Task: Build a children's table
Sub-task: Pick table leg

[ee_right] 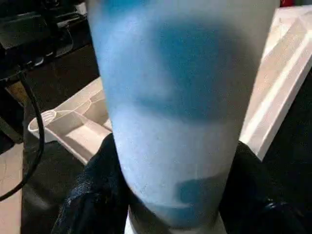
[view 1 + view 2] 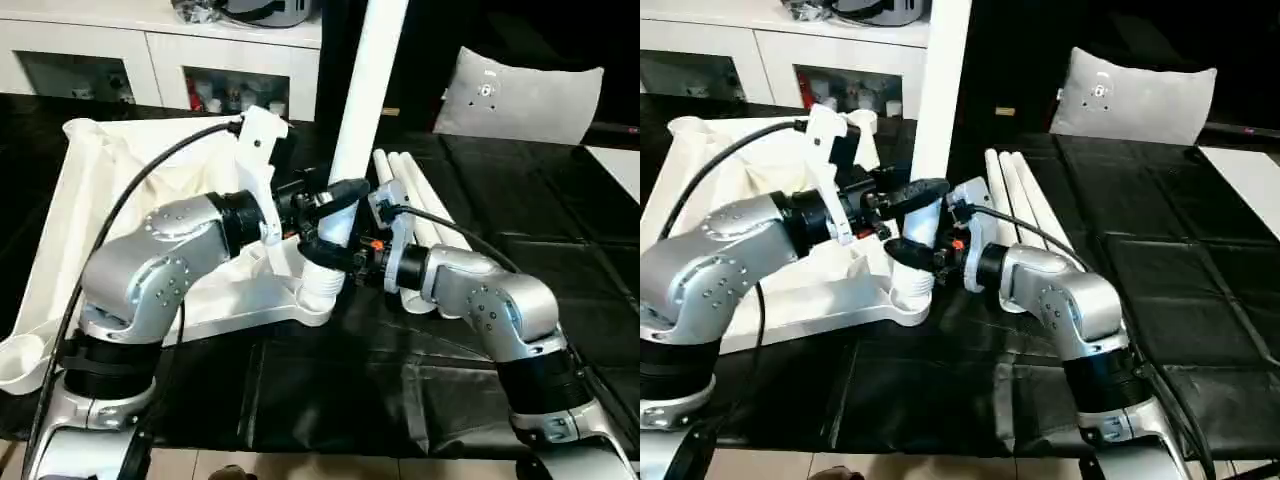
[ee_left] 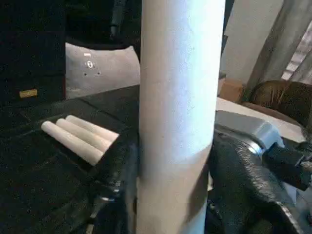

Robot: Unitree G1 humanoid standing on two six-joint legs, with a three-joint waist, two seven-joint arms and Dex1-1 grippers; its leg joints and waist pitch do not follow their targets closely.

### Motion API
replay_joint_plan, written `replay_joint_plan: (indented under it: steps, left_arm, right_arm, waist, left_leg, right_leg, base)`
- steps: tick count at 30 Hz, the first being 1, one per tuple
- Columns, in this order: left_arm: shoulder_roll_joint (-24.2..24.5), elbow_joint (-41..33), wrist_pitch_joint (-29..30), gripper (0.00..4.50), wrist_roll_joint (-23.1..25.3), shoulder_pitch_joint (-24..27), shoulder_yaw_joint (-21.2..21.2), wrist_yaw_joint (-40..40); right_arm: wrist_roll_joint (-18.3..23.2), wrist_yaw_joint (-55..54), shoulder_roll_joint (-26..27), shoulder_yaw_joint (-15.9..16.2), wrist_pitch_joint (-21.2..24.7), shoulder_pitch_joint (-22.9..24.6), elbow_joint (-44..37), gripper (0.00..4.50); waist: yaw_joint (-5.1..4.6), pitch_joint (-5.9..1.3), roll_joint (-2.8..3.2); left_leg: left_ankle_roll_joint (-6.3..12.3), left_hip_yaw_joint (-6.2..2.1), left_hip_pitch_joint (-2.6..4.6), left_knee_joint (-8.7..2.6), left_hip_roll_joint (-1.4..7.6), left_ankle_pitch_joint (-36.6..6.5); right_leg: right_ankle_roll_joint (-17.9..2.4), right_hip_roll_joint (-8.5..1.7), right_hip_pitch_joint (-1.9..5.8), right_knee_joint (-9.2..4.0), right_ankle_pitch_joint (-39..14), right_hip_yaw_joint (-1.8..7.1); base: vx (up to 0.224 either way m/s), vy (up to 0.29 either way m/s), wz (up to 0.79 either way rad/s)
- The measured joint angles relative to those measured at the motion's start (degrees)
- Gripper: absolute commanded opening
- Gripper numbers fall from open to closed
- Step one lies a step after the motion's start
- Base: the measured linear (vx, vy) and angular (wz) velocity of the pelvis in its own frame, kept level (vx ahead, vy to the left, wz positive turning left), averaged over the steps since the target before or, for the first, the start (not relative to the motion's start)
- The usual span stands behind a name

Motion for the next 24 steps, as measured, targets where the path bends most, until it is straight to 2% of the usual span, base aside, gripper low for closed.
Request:
replay_joint_plan:
  steps: [1,3,6,8,11,13,17,20,24]
  left_arm:
    - [0.0,0.0,0.2,2.75,0.0,0.0,0.0,0.0]
    - [0.1,-0.1,0.5,2.84,-0.2,0.0,0.1,-0.3]
    - [-0.7,-2.2,0.8,2.94,-3.1,0.0,0.5,-1.7]
    - [-1.8,-3.1,1.0,3.25,-4.8,0.0,0.9,-2.2]
    - [-2.9,-3.4,2.1,3.40,-7.3,0.0,1.9,-2.6]
    - [-3.7,-3.4,2.6,3.66,-8.8,0.0,2.5,-2.9]
    - [-5.2,-4.0,2.5,3.97,-10.3,0.9,3.9,-1.9]
    - [-4.9,-5.1,1.7,4.17,-11.1,2.9,5.4,-1.6]
    - [-4.1,-4.2,-0.9,4.48,-9.7,2.5,8.4,0.4]
  right_arm:
    - [-0.3,-0.9,0.3,0.1,-0.1,0.1,0.0,1.97]
    - [-0.9,-2.9,0.5,0.0,0.3,0.0,0.6,1.97]
    - [-2.2,-5.1,0.4,-1.3,0.9,0.1,2.9,1.94]
    - [-2.4,-5.3,0.6,-1.3,0.8,0.4,3.2,1.93]
    - [-2.9,-5.4,1.0,-1.3,-0.3,0.5,4.0,1.93]
    - [-3.1,-5.7,1.0,-1.3,-0.5,1.0,4.0,1.93]
    - [-2.9,-5.8,1.5,-1.3,-0.5,1.3,4.0,1.93]
    - [-3.1,-5.7,1.6,-1.8,-2.5,1.4,4.0,1.93]
    - [-2.4,-4.6,1.8,-3.2,-4.9,1.5,1.9,1.93]
  waist:
    - [-0.01,0.01,0.01]
    - [-0.05,0.01,0.02]
    - [0.12,0.06,0.09]
    - [0.01,0.11,0.17]
    - [-0.10,0.14,0.23]
    - [-0.10,0.14,0.23]
    - [-0.18,0.13,0.20]
    - [-0.21,0.15,0.22]
    - [-0.12,0.37,0.73]
  left_leg:
    - [-0.01,0.00,0.00,0.00,0.00,0.0]
    - [-0.03,0.00,0.02,0.00,0.00,0.0]
    - [-0.04,0.00,0.00,0.00,-0.04,0.0]
    - [-0.05,0.00,0.01,0.00,-0.04,0.0]
    - [-0.09,0.00,0.02,-0.02,-0.01,0.1]
    - [-0.09,-0.01,0.02,-0.02,0.00,0.1]
    - [-0.09,0.00,0.03,-0.01,-0.01,0.1]
    - [-0.09,0.00,0.03,-0.02,0.00,0.1]
    - [-0.08,0.00,0.02,0.01,-0.04,0.0]
  right_leg:
    - [0.0,0.00,0.00,0.00,0.0,0.00]
    - [0.0,0.00,-0.01,0.02,0.0,0.00]
    - [0.0,-0.04,0.00,0.01,0.0,0.01]
    - [0.0,-0.03,0.00,0.02,0.0,0.01]
    - [0.0,-0.01,-0.05,0.10,0.0,0.00]
    - [0.0,0.00,-0.06,0.12,0.0,0.00]
    - [0.0,0.00,-0.05,0.12,0.0,0.02]
    - [0.0,0.00,-0.06,0.13,0.0,0.01]
    - [0.0,-0.02,-0.04,0.11,0.0,0.03]
  base:
    - [0.000,0.000,0.00]
    - [0.000,0.000,0.00]
    - [0.000,0.000,0.00]
    - [0.000,0.000,0.00]
    - [0.000,0.000,0.00]
    - [0.000,0.000,0.00]
    - [0.000,0.000,0.00]
    - [0.000,0.000,0.00]
    - [0.000,0.000,0.00]
